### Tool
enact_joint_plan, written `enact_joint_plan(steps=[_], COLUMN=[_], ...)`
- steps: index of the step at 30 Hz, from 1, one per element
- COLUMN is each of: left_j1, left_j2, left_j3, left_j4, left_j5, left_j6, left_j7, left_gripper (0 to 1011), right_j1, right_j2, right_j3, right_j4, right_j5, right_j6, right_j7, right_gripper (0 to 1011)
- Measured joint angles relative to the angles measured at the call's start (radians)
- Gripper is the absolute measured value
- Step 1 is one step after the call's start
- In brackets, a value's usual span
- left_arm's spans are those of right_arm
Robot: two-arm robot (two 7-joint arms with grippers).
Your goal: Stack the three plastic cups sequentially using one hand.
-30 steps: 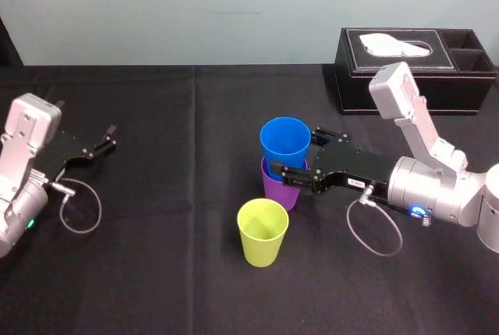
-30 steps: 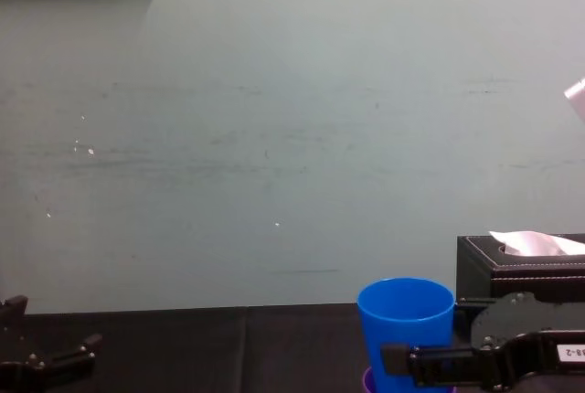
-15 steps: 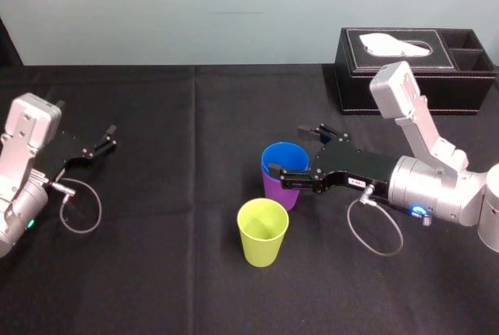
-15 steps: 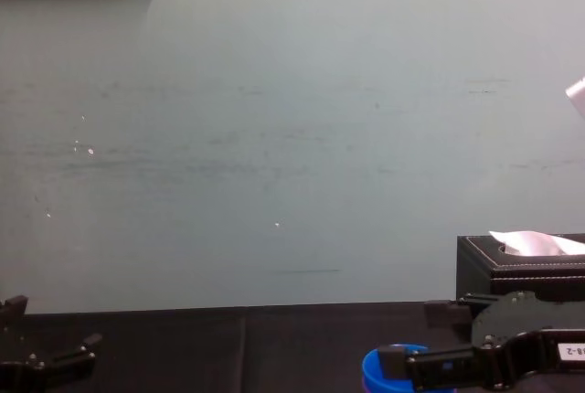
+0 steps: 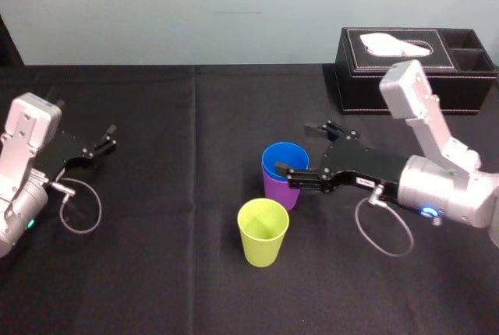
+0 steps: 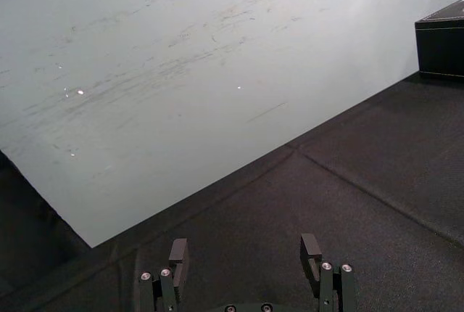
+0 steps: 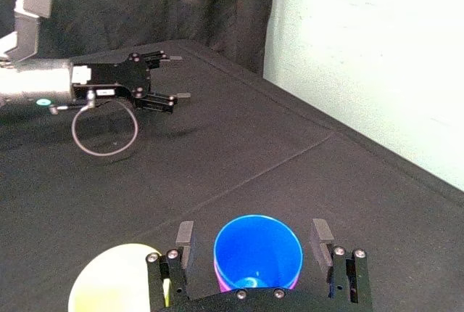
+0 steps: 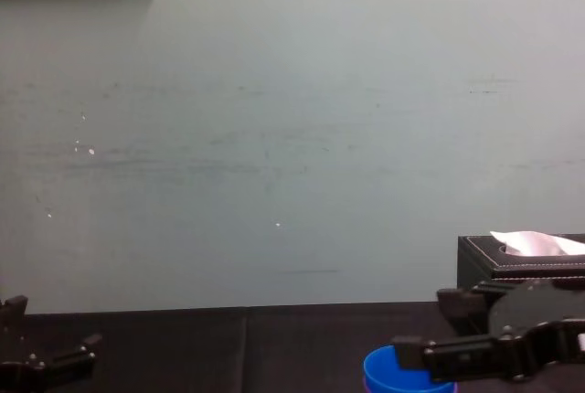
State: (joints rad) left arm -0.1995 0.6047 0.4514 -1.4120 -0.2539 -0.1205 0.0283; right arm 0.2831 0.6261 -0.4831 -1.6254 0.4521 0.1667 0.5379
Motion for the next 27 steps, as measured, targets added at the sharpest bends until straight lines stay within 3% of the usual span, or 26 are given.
enact_joint_plan(steps=[6, 15, 22, 27], left_j1=[0.000, 0.000, 0.000, 0.000], left_j2=[0.000, 0.000, 0.000, 0.000], left_j3=[0.000, 0.000, 0.000, 0.000], left_j4=[0.000, 0.000, 0.000, 0.000], left_j5=[0.000, 0.000, 0.000, 0.000], left_j6=[0.000, 0.000, 0.000, 0.000], left_j7=[0.000, 0.000, 0.000, 0.000], left_gripper=[1011, 1012, 1011, 1011], right_j1=[-0.028, -0.083, -0.110, -0.122], right_j2=[0.055, 0.183, 0.240, 0.254], right_j3=[0.024, 0.050, 0.039, 0.022], right_j4=[-0.051, -0.124, -0.147, -0.151], right_j5=[0.019, 0.080, 0.088, 0.082], right_j6=[0.004, 0.004, -0.008, -0.014], right_j7=[0.031, 0.126, 0.159, 0.165], right_gripper=[1003, 1003, 1003, 1003])
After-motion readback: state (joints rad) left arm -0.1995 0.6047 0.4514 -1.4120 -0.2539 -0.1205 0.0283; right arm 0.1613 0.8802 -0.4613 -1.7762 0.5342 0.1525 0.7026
